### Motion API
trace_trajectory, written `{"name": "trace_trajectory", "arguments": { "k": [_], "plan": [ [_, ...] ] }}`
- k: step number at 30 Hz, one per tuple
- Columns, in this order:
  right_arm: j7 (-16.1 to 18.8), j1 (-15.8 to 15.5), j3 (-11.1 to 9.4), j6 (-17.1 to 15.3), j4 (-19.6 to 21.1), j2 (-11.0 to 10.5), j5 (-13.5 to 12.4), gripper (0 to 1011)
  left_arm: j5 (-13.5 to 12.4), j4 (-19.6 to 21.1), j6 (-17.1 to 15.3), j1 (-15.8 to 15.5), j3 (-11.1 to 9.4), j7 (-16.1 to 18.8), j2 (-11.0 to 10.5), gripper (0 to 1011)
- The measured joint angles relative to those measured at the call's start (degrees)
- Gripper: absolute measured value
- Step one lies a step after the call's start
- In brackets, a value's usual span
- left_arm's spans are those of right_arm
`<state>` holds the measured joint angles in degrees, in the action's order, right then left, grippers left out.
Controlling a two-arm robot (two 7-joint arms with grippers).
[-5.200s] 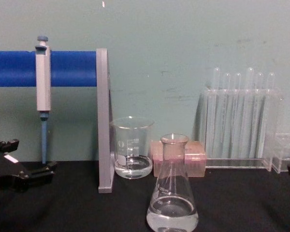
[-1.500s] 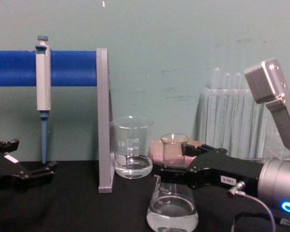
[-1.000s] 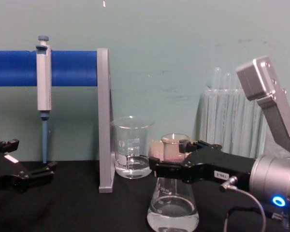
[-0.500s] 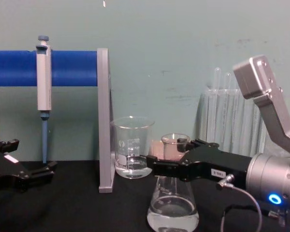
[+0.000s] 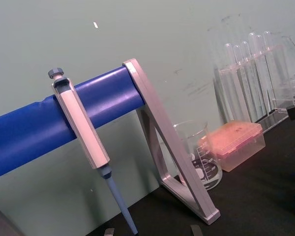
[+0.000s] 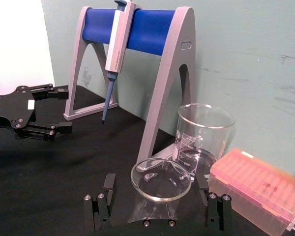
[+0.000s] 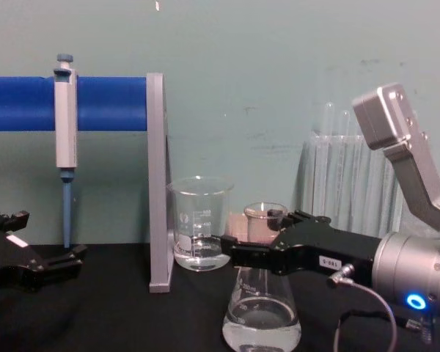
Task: Grasp the erlenmeyer flask with one hand, shake it three times, then place it back.
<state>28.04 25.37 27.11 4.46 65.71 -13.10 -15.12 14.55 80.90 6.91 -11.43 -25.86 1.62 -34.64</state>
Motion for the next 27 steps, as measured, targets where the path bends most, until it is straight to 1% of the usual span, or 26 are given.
{"name": "trace_trajectory", "arguments": {
  "k": [3, 4, 5, 7, 8, 9, 10, 11, 13, 14, 16, 17, 21, 23, 27],
  "plan": [
    [0.0, 0.0, 0.0, 0.0, 0.0, 0.0, 0.0, 993, 0.0, 0.0, 0.0, 0.0, 0.0, 0.0, 0.0, 1001],
    [0.0, 0.0, 0.0, 0.0, 0.0, 0.0, 0.0, 979, 0.0, 0.0, 0.0, 0.0, 0.0, 0.0, 0.0, 1001],
    [0.0, 0.0, 0.0, 0.0, 0.0, 0.0, 0.0, 943, 0.0, 0.0, 0.0, 0.0, 0.0, 0.0, 0.0, 1001],
    [0.0, 0.0, 0.0, 0.0, 0.0, 0.0, 0.0, 914, 0.0, 0.0, 0.0, 0.0, 0.0, 0.0, 0.0, 1001],
    [0.0, 0.0, 0.0, 0.0, 0.0, 0.0, 0.0, 869, 0.0, 0.0, 0.0, 0.0, 0.0, 0.0, 0.0, 1001],
    [0.0, 0.0, 0.0, 0.0, 0.0, 0.0, 0.0, 861, 0.0, 0.0, 0.0, 0.0, 0.0, 0.0, 0.0, 1001],
    [0.0, 0.0, 0.0, 0.0, 0.0, 0.0, 0.0, 836, 0.0, 0.0, 0.0, 0.0, 0.0, 0.0, 0.0, 1001],
    [0.0, 0.0, 0.0, 0.0, 0.0, 0.0, 0.0, 787, 0.0, 0.0, 0.0, 0.0, 0.0, 0.0, 0.0, 1001],
    [0.0, 0.0, 0.0, 0.0, 0.0, 0.0, 0.0, 747, 0.0, 0.0, 0.0, 0.0, 0.0, 0.0, 0.0, 1001],
    [0.0, 0.0, 0.0, 0.0, 0.0, 0.0, 0.0, 690, 0.0, 0.0, 0.0, 0.0, 0.0, 0.0, 0.0, 1001],
    [0.0, 0.0, 0.0, 0.0, 0.0, 0.0, 0.0, 650, 0.0, 0.0, 0.0, 0.0, 0.0, 0.0, 0.0, 1001],
    [0.0, 0.0, 0.0, 0.0, 0.0, 0.0, 0.0, 593, 0.0, 0.0, 0.0, 0.0, 0.0, 0.0, 0.0, 1001],
    [0.0, 0.0, 0.0, 0.0, 0.1, 0.0, 0.0, 481, 0.0, 0.0, 0.0, 0.0, 0.0, 0.0, 0.0, 1001],
    [0.0, 0.0, 0.0, 0.0, 0.1, 0.0, 0.0, 451, 0.0, 0.0, 0.0, 0.0, 0.0, 0.0, 0.0, 1001],
    [0.0, 0.0, 0.0, -0.1, 0.1, 0.0, -0.1, 451, 0.0, 0.0, 0.0, 0.0, 0.0, 0.0, 0.0, 1001]
  ]
}}
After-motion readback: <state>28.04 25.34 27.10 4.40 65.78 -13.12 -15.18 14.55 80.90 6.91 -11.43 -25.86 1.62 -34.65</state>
